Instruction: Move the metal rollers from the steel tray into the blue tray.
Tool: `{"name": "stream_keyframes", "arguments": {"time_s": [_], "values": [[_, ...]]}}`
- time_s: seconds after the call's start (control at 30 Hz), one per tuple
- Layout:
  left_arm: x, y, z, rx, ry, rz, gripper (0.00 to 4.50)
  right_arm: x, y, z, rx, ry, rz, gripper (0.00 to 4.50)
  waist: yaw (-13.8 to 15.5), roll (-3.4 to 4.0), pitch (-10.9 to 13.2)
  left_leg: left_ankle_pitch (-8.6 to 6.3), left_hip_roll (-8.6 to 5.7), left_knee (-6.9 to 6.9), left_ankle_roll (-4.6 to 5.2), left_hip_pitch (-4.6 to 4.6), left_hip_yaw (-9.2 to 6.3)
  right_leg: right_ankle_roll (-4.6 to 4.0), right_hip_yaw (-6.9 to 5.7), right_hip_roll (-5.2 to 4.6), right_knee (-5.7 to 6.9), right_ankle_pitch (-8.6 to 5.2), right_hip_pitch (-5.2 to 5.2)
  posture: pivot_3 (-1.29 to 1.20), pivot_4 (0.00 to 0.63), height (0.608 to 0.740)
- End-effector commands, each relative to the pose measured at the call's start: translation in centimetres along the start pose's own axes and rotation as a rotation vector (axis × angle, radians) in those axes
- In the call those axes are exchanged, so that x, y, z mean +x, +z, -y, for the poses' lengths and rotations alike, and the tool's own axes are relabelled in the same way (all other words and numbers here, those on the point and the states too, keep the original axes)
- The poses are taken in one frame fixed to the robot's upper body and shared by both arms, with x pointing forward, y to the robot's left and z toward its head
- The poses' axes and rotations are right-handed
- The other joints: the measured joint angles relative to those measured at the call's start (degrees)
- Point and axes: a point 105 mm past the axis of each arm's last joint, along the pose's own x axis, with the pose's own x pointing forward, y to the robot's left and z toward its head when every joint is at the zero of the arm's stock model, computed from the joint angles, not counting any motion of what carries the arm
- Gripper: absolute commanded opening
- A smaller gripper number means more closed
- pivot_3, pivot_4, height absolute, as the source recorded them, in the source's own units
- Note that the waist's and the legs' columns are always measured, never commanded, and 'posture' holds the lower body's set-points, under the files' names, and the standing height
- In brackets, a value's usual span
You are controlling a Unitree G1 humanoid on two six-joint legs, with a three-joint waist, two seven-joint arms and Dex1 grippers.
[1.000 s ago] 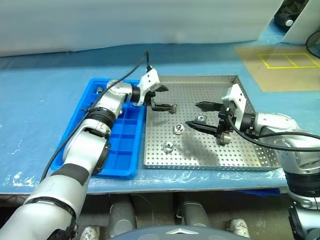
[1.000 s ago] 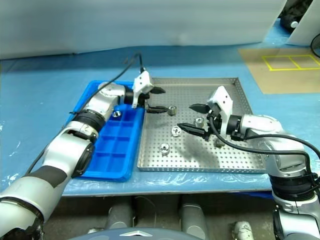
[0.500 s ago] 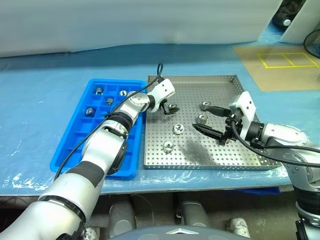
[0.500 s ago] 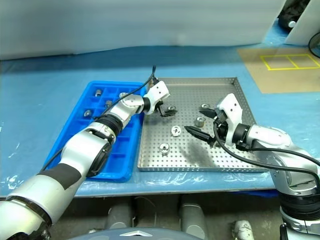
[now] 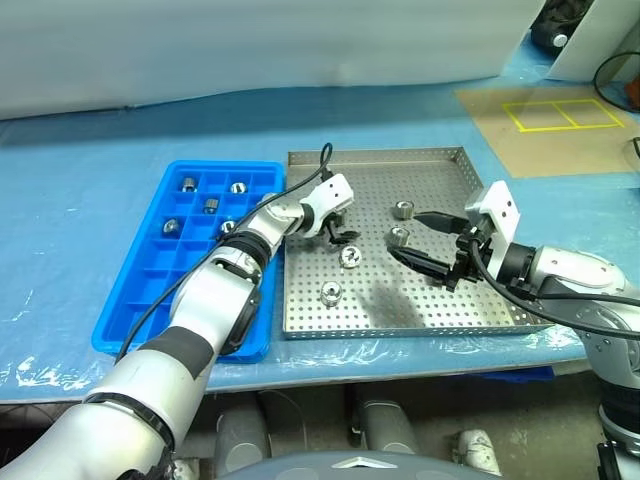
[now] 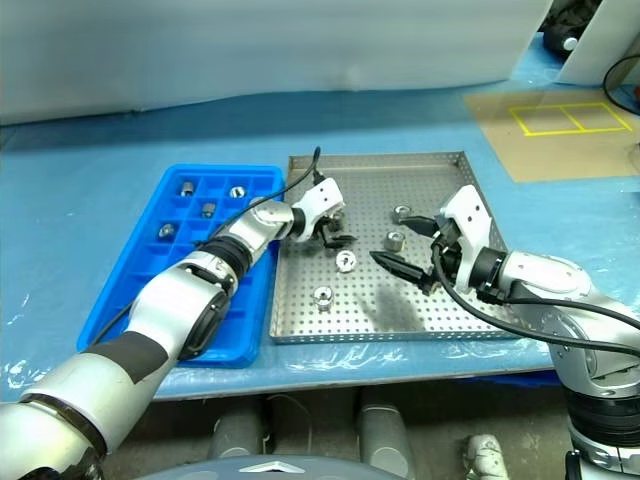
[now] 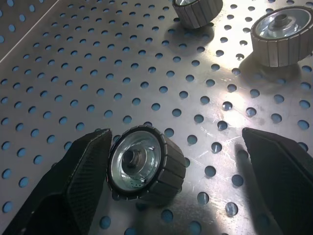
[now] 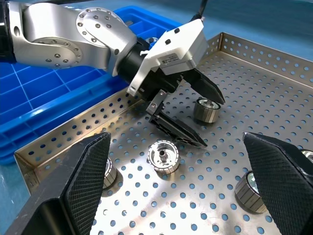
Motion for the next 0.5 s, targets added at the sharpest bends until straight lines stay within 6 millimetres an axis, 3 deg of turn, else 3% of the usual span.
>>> {"name": "stream_keyframes", "arguments": {"time_s": [0.03, 0.33, 0.5], "values": [[-0.07, -0.17, -0.13, -0.018, 0.01, 0.003, 4.5, -0.71, 0.69, 0.36, -0.036, -0.032, 0.015, 4.46, 0.0, 0.0, 0.0, -0.01, 0.0, -0.01, 0.01, -0.01, 0.0, 0.0, -0.01, 0.0, -0.02, 0.0, 0.0, -0.51, 0.15, 0.74], [0.01, -1.05, 0.03, -0.05, 0.018, -0.026, 4.5, -0.76, 0.79, 0.58, -0.047, -0.045, 0.013, 4.46, -0.03, 0.0, 0.0, -0.03, 0.0, -0.02, 0.05, -0.04, 0.0, 0.01, -0.02, -0.01, -0.09, -0.01, 0.0, -0.52, 0.15, 0.74], [-0.12, -1.13, -0.48, -0.051, 0.054, -0.034, 2.98, -0.74, 0.67, 0.69, -0.05, -0.053, 0.011, 4.5, -0.08, 0.0, 0.0, -0.03, 0.0, -0.02, 0.05, -0.04, 0.0, 0.02, -0.02, -0.01, -0.09, -0.01, 0.0, -0.52, 0.15, 0.74]]}}
